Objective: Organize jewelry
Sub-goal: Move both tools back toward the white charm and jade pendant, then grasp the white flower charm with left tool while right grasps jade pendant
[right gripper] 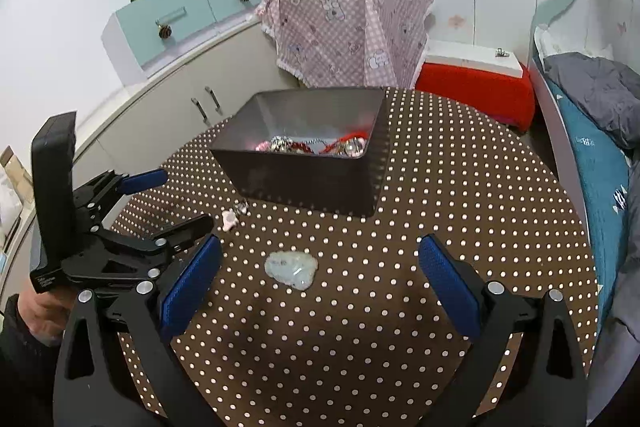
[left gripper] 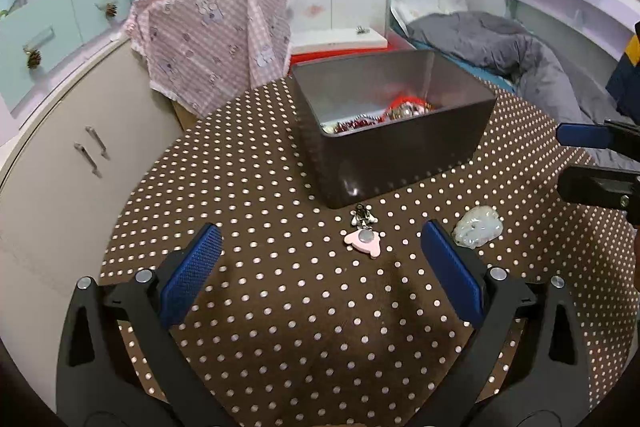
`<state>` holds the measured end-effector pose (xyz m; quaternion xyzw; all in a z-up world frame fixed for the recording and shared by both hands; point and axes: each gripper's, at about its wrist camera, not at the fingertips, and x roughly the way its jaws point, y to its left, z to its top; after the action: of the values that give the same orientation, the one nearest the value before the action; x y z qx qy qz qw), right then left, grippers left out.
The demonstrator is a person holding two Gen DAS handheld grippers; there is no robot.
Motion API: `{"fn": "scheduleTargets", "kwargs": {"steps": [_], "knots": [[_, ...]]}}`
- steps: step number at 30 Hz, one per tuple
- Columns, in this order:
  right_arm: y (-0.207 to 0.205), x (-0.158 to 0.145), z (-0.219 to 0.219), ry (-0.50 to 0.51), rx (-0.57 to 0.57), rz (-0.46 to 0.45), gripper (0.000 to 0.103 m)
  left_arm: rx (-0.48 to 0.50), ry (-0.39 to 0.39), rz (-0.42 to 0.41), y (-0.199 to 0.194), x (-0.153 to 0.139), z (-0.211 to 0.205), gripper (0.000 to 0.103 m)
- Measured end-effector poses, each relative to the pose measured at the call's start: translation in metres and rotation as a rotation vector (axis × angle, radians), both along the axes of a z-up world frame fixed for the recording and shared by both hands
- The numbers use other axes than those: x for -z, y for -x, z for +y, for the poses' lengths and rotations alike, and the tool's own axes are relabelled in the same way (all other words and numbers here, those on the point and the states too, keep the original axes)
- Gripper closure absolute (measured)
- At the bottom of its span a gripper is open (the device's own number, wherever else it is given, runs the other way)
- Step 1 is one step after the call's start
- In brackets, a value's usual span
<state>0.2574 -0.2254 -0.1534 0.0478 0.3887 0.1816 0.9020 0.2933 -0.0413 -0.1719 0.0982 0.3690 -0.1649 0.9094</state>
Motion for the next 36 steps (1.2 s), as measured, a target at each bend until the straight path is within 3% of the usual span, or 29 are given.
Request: {"fn": "scheduleTargets", "kwargs": {"steps": [3,6,8,12,14,22,26,29,36], "knots": [[-0.001,0.006,0.0,0.008,-0.01,0.013,0.008,0.015,-0.015,0.022,-0.007,0.008,-0.005,0.008],[-0.003,0.011,-0.001,0.014,-0.014,0.025,0.008,0.045,-0.024,0.052,-0.013,0.014,-0.009,0.018],[-0.004,0.016,0.0,0.017,-0.016,0.035,0.008,0.069,-0.024,0.086,-0.016,0.019,-0.012,0.029],[-0.007,0.022,0.004,0.03,-0.036,0.049,0.008,0.124,0.011,0.116,-0.017,0.019,-0.015,0.071],[-0.008,0.025,0.009,0.041,-0.058,0.055,0.008,0.145,0.011,0.115,-0.014,0.018,-0.018,0.08],[-0.019,0.048,0.04,0.174,-0.135,0.069,0.012,0.14,0.043,0.129,-0.001,0.016,-0.005,0.08],[-0.016,0.049,0.053,0.248,-0.142,0.036,0.043,0.123,0.062,0.136,-0.002,0.018,-0.001,0.08],[-0.013,0.049,0.054,0.248,-0.158,0.029,0.064,0.119,0.071,0.139,-0.003,0.018,0.002,0.08],[-0.005,0.046,0.052,0.215,-0.166,0.041,0.066,0.119,0.087,0.128,0.0,0.011,0.004,0.08]]}}
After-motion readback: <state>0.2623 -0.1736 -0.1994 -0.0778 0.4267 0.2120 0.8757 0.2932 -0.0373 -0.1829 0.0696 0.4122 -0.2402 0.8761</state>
